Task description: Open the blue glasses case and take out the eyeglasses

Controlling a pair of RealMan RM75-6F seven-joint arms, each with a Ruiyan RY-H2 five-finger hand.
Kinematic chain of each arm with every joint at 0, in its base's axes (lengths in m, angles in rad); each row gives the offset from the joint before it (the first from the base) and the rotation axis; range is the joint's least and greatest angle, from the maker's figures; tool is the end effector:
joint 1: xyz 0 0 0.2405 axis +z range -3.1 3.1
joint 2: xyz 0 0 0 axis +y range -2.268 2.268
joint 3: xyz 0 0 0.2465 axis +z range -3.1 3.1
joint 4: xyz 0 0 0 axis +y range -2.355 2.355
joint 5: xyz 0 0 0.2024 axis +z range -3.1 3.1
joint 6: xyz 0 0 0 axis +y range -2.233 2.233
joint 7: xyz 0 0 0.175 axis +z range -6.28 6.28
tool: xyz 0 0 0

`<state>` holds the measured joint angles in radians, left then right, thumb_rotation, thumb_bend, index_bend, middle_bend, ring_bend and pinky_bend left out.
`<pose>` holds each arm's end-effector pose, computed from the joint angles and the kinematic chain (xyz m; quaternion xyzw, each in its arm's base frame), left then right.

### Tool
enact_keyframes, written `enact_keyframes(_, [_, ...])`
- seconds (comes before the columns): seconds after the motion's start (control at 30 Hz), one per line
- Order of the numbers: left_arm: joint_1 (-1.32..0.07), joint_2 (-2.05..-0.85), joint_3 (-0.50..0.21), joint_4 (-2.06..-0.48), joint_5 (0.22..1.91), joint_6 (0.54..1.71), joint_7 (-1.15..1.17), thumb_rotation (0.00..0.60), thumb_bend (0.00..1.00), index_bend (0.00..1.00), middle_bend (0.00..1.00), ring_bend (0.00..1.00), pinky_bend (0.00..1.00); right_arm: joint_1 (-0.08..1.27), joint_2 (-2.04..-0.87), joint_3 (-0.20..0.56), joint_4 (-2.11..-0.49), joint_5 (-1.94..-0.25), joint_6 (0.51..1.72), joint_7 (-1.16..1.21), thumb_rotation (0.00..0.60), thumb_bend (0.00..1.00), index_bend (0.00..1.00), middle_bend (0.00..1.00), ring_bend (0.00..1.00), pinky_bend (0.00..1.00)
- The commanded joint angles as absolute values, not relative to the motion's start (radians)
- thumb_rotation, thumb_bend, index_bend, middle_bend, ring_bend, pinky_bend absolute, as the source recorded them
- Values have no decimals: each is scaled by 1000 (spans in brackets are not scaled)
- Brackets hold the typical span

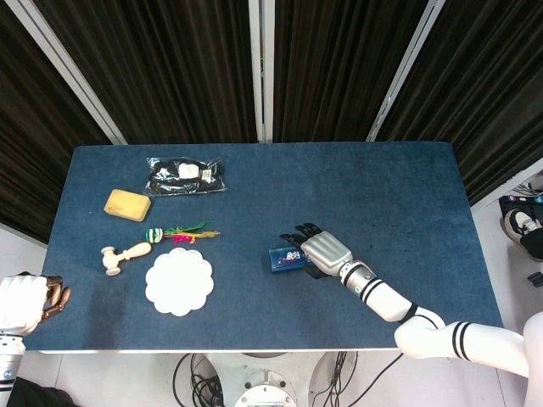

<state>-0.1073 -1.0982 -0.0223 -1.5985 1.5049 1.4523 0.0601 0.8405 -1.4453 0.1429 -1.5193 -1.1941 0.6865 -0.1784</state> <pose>-0.3031 0.2120 0.1598 -0.6277 -0.3679 -0.3511 0.5893 -0.1165 -0.3547 -0.0360 0.8163 -0.3851 0.3112 0.2975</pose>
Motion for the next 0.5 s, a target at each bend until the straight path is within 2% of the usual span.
enact_keyframes(0.03, [-107,-1098,-23,-1600,1504,1452,61,600,387,842,987,840,657,838,-1455,140,-1504,-1159,708,-213,600,192,0,208,0,0])
enact_keyframes(0.33, [-108,-1097,-22,-1598,1505,1451,56,600,387,841,986,840,657,858,-1468,135,-1495,-1110,698,-236,600,192,3,245,0,0])
enact_keyframes(0.5, [-108,-1096,-22,-1598,1505,1451,55,600,387,841,986,839,657,866,-1465,134,-1491,-1092,693,-236,600,283,50,246,0,0])
